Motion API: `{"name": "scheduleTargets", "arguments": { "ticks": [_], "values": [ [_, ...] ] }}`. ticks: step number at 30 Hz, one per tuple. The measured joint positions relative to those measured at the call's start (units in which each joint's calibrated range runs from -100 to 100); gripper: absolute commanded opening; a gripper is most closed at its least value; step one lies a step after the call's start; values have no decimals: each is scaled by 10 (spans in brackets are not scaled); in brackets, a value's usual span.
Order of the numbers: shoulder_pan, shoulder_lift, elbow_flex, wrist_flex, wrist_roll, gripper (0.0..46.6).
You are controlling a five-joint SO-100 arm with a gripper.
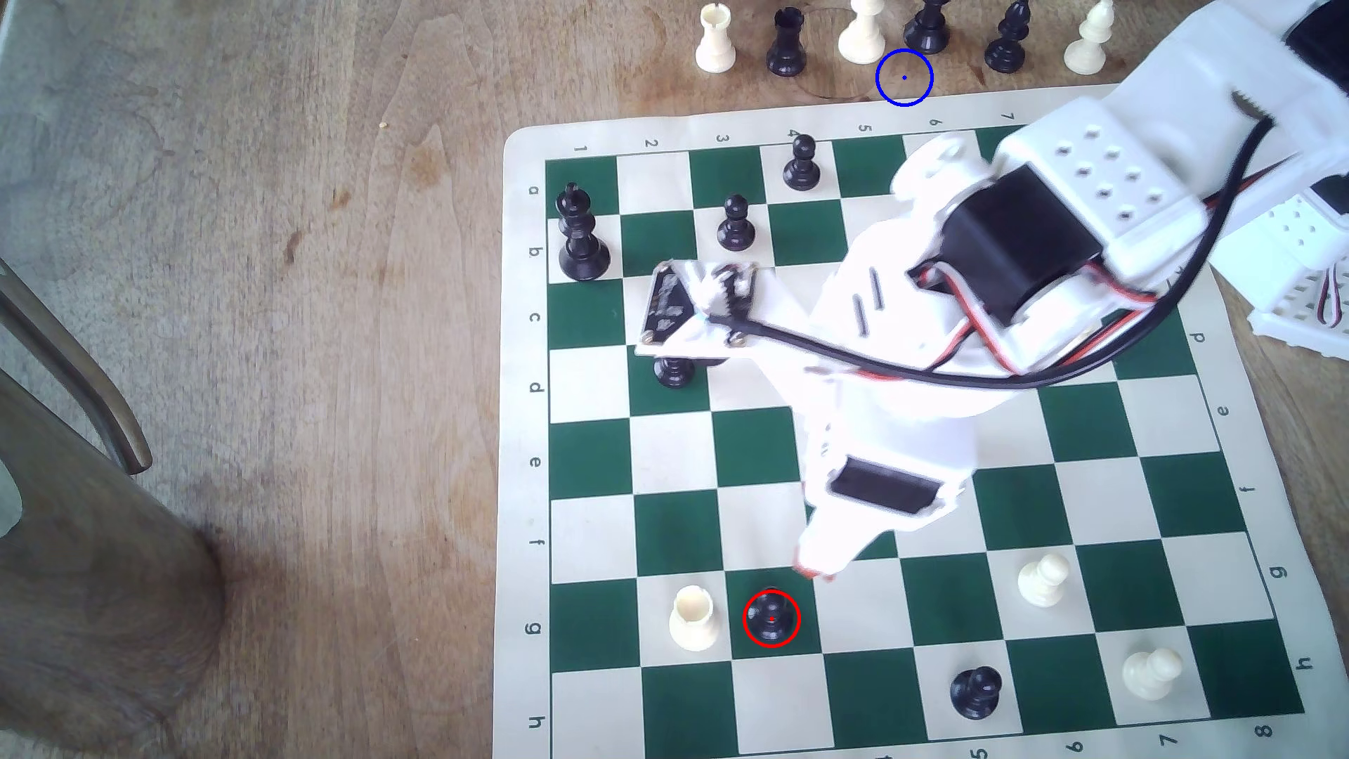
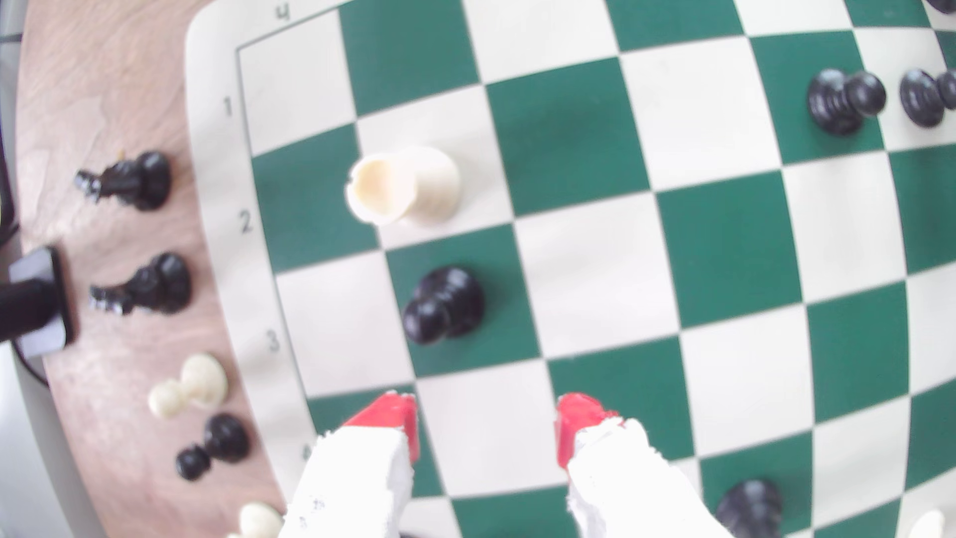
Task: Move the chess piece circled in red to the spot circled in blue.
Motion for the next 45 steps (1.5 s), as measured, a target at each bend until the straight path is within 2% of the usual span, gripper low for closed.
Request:
{"name": "scheduleTargets", "arguments": {
  "ticks": [16, 45],
  "values": [
    [-23, 59, 0, -83, 0, 180],
    [-13, 103, 0, -124, 0, 166]
  ]
}}
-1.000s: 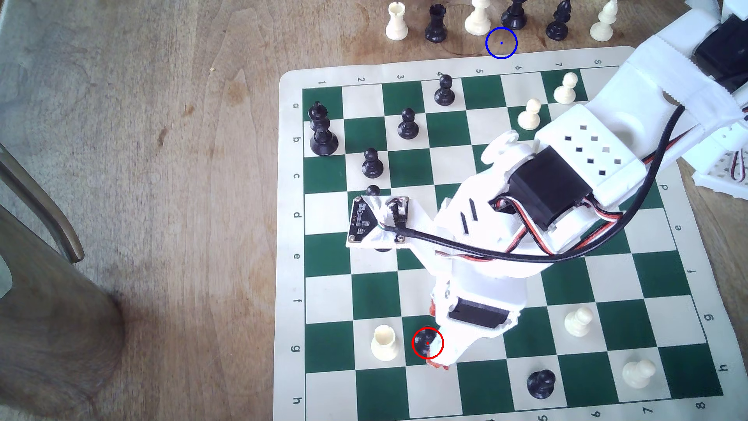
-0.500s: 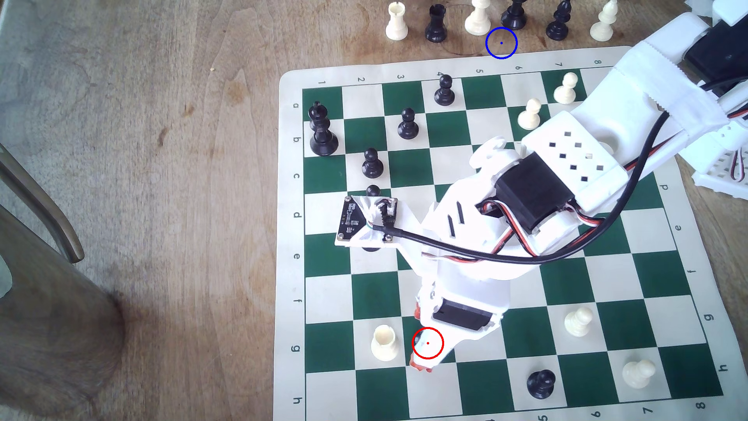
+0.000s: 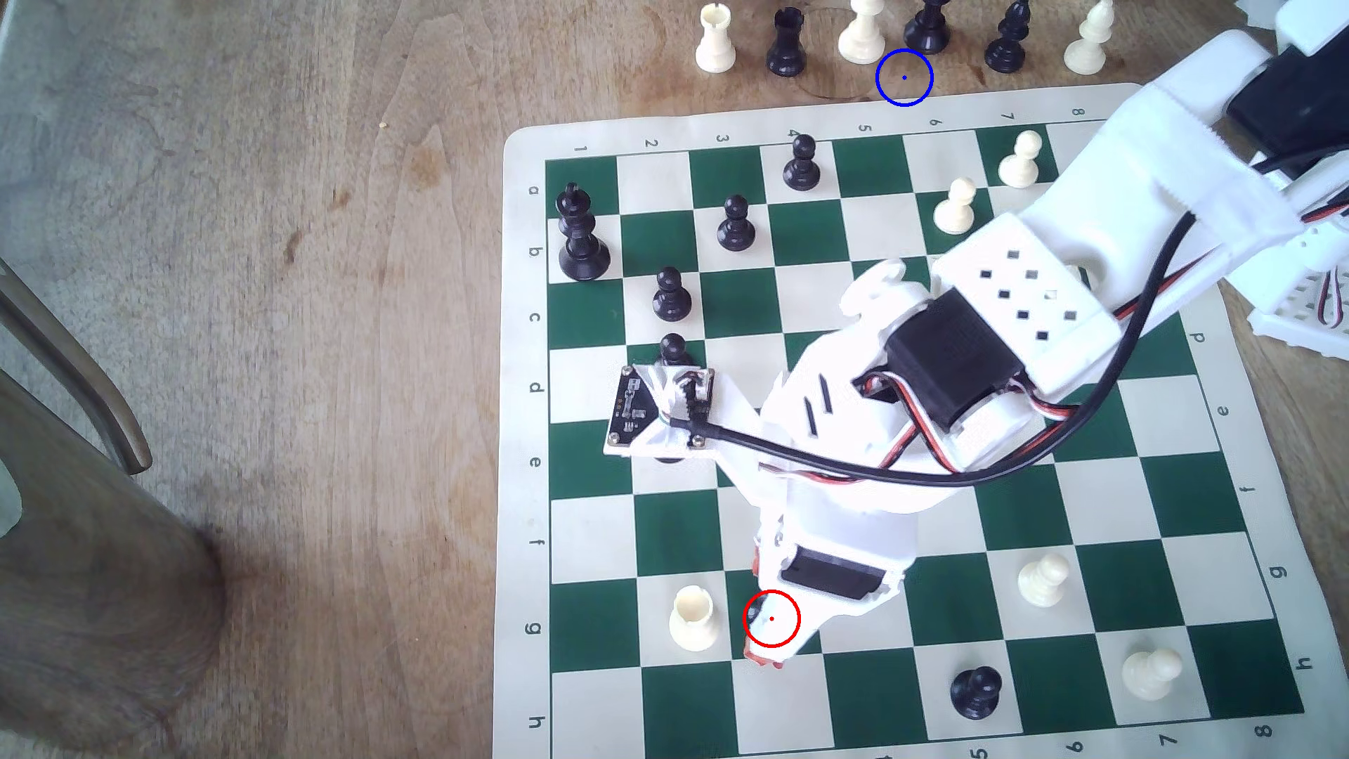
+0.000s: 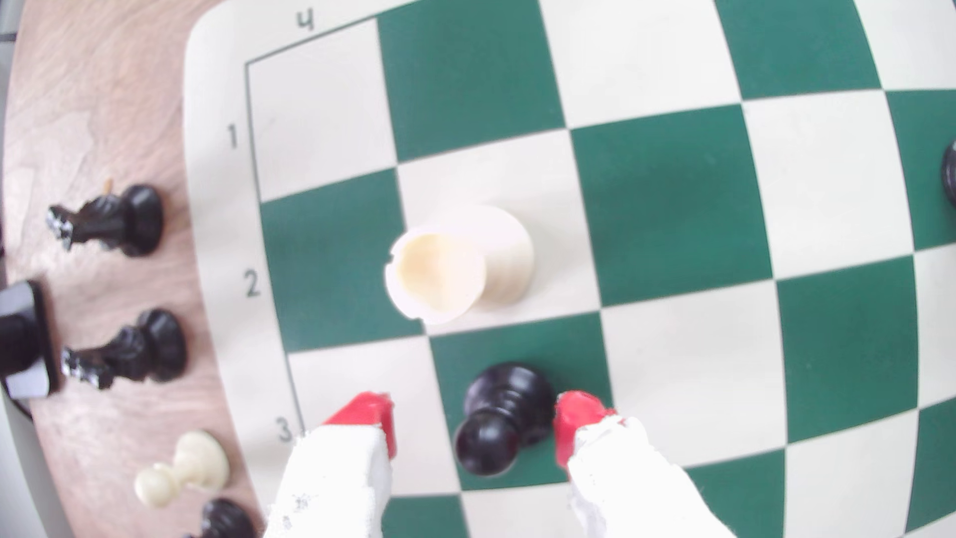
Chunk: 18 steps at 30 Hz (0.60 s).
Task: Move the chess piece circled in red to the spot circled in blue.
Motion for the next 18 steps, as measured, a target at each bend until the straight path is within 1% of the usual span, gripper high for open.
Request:
{"name": "scheduleTargets", "arguments": {
  "ticks": [4, 7, 14, 18],
  "values": [
    [0, 3, 0, 0, 0, 158],
    [0, 3, 0, 0, 0, 138],
    [0, 3, 0, 0, 0, 131],
    [0, 3, 0, 0, 0, 117]
  ]
}}
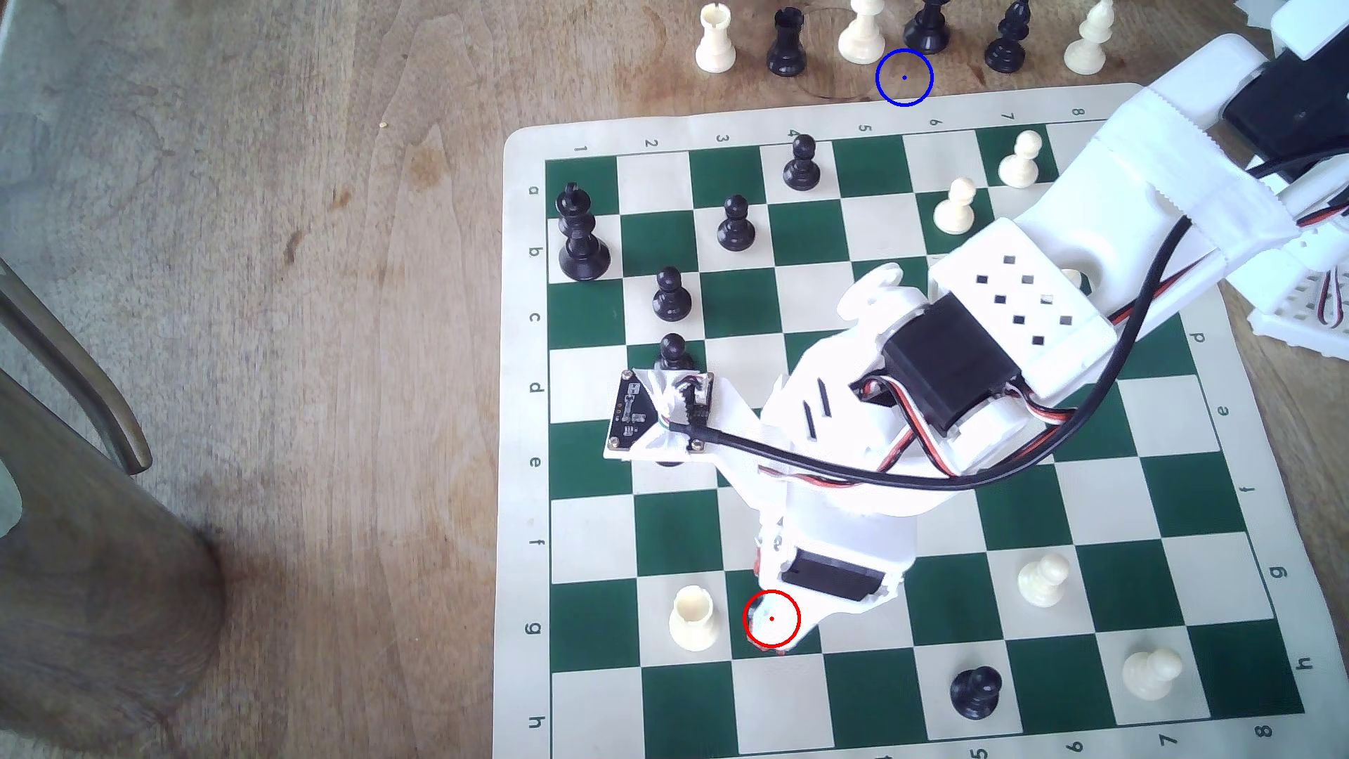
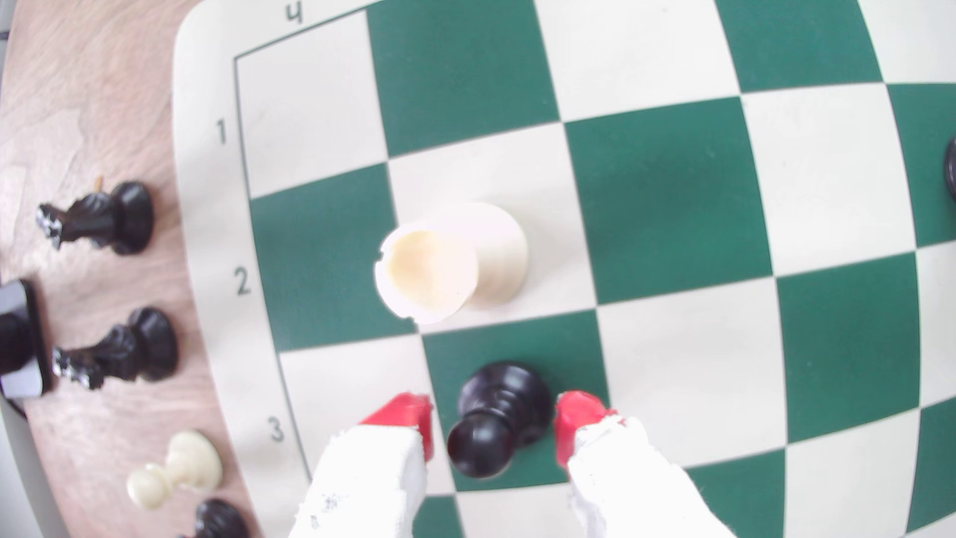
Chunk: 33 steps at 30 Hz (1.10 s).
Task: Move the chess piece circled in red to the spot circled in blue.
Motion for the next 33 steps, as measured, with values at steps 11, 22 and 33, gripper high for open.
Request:
{"name": "scheduleTargets", "arguments": {
  "ticks": [11, 22, 33],
  "values": [
    [-10, 0, 0, -5, 9, 56],
    [-10, 0, 0, -5, 11, 39],
    [41, -20, -229, 181, 29, 36]
  ]
}}
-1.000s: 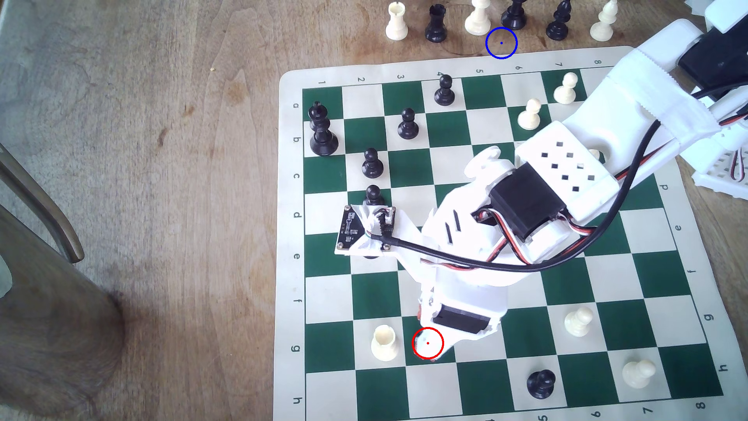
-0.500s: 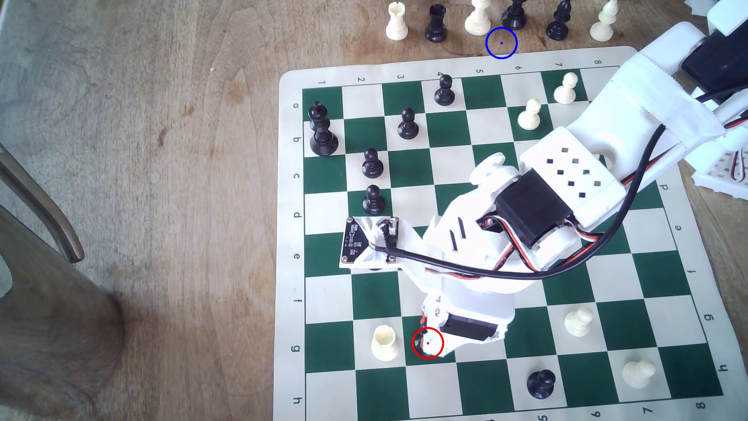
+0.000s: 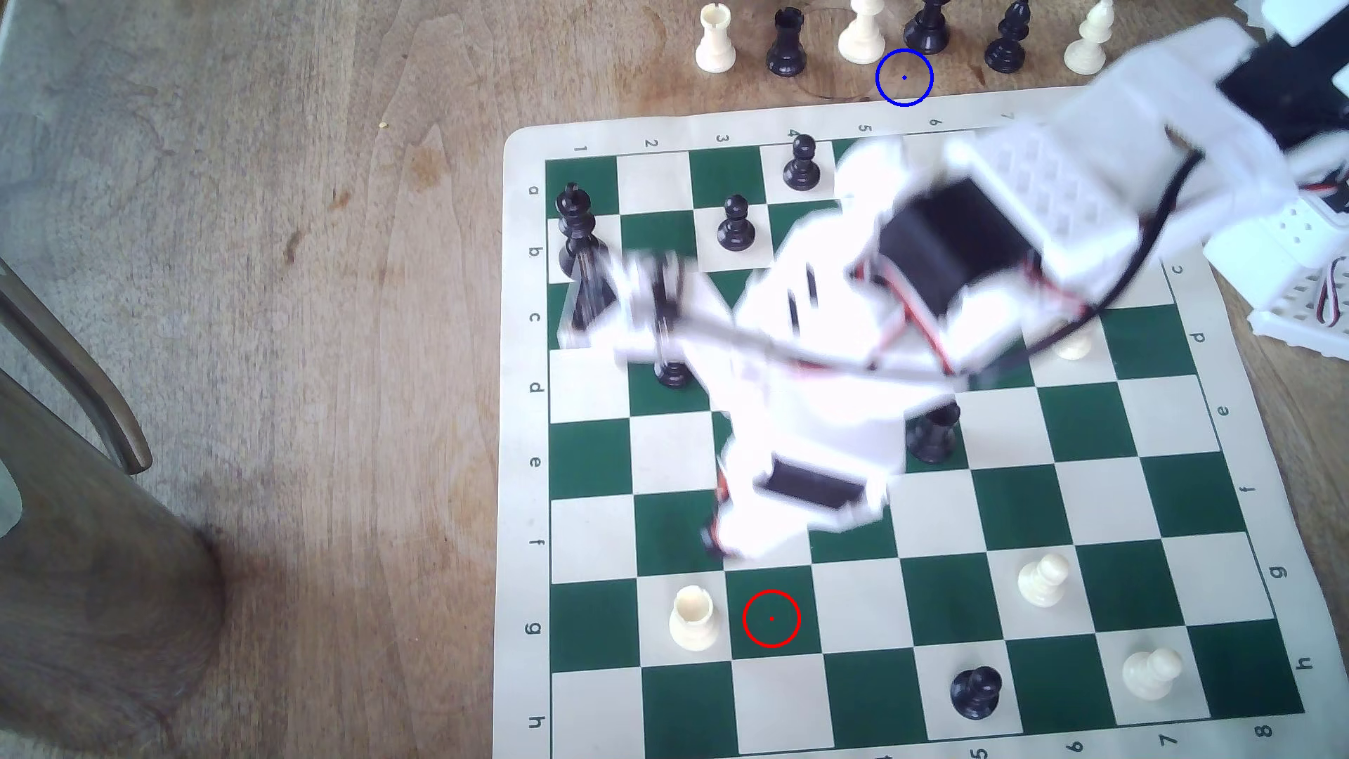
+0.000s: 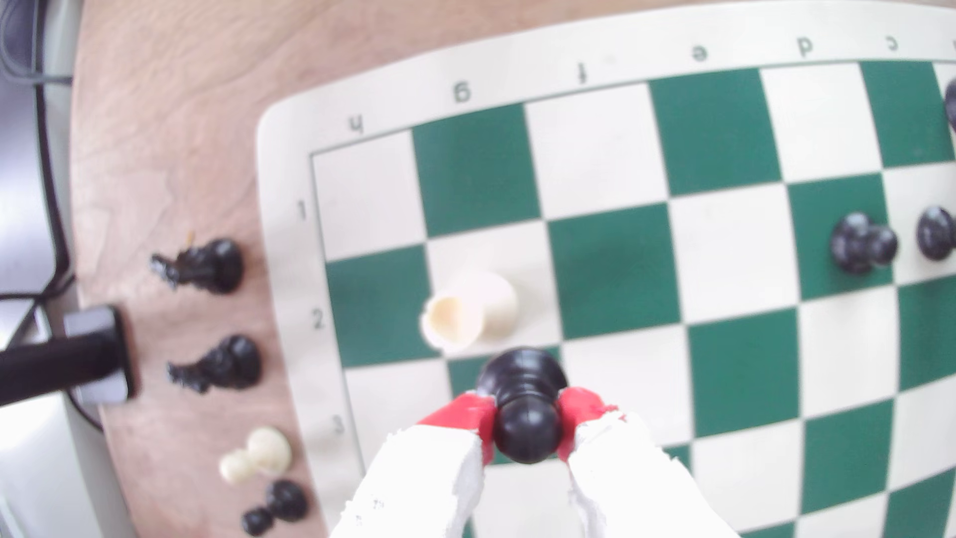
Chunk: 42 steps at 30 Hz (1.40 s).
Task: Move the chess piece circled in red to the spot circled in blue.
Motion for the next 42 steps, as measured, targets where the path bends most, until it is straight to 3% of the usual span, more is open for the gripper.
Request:
{"name": "scheduleTargets", "arguments": {
  "ticks": [5, 15, 18, 28, 42],
  "values": [
    [72, -108, 2, 48, 15, 36],
    [301, -429, 308, 45, 57, 32],
    [327, -469, 363, 42, 65, 31],
    [417, -571, 716, -66, 105, 28],
    [478, -542, 825, -155, 138, 27]
  ]
}}
